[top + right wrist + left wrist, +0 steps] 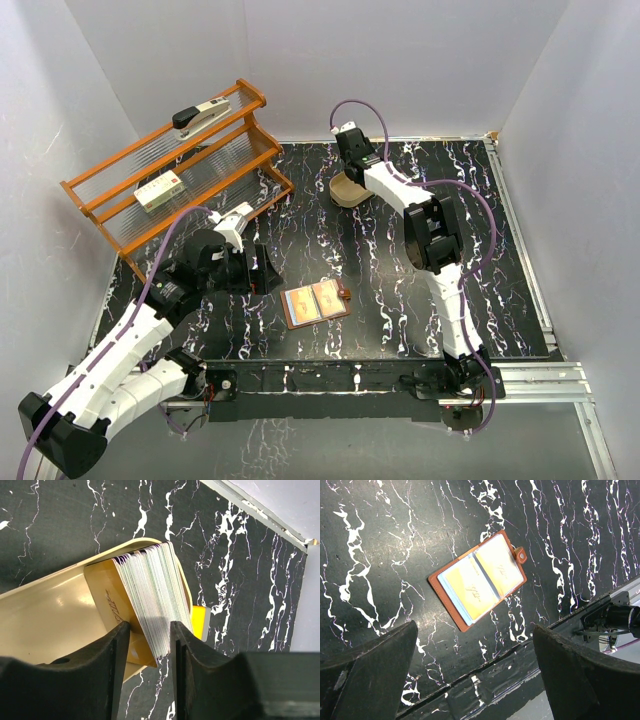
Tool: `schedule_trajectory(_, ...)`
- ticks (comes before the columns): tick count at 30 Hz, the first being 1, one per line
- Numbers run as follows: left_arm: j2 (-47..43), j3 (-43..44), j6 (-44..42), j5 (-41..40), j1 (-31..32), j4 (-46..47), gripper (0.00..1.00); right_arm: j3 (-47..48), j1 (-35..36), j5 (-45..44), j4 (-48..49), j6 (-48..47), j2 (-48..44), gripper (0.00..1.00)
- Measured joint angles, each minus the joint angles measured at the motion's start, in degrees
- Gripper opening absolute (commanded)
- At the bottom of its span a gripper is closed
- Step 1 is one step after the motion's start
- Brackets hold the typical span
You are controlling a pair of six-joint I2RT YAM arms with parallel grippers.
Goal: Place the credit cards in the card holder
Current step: Pick up the credit card from the storage box.
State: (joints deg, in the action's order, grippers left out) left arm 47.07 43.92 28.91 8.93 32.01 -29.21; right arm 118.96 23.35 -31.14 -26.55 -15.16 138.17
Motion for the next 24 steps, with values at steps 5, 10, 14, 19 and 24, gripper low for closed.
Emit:
schedule_trajectory(5,0.00,0.00,0.00,0.00,0.00,-0.02,0.99,1.07,0.00,0.11,-0.02,0.02,0.00,0.27)
schedule_trajectory(10,0.02,0.00,0.00,0.00,0.00,0.00,0.99,1.70,0.00,0.35,-0.04,0.04,0.00,0.20)
schedule_trajectory(14,0.15,0.00,0.00,0.00,0.00,0.00,0.99,1.70,0.00,0.70,-0.07,0.00,0.00,0.13)
schedule_trajectory(19,0.20,0.00,0.00,-0.02,0.00,0.00,0.99,1.70,0.00,2.05,-0.90,0.81,-0.02,0.05)
schedule_trajectory(24,0.59,0.00,0.00,-0.26,0.00,0.00,0.99,-0.72,0.13,5.40,-2.21,3.78,-2.25,0.01)
